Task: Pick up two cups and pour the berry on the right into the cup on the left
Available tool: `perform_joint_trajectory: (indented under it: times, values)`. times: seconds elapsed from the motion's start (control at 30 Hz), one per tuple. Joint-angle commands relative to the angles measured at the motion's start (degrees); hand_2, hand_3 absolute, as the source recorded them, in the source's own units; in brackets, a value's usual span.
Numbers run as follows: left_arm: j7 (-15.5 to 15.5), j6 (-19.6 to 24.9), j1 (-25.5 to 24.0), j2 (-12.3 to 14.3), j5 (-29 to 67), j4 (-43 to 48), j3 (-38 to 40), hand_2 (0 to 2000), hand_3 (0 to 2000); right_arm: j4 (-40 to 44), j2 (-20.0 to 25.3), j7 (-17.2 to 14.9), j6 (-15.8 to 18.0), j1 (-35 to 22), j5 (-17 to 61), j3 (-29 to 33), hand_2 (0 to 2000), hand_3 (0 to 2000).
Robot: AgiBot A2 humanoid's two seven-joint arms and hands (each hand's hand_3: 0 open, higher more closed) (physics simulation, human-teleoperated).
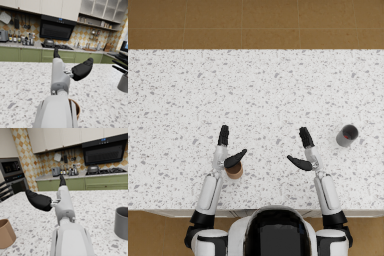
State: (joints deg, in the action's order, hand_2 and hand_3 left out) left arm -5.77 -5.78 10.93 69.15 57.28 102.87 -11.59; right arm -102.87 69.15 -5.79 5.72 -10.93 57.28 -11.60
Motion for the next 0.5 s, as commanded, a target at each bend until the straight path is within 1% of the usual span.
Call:
perform_joint_trajectory:
  times: [0.03, 0.47, 0.5]
  values:
    - [0.0, 0.0, 0.0, 0.0, 0.0, 0.0, 0.0, 0, 0, 0.0, 0.0, 0.0, 0.0, 0.0, 0.0, 0.0, 0, 0]
    - [0.0, 0.0, 0.0, 0.0, 0.0, 0.0, 0.0, 0, 0, 0.0, 0.0, 0.0, 0.0, 0.0, 0.0, 0.0, 0, 0]
    - [0.0, 0.0, 0.1, 0.1, 0.0, -0.9, -1.7, 0, 0, 0.9, 0.1, 0.0, 0.0, -0.1, 0.0, -1.7, 0, 0]
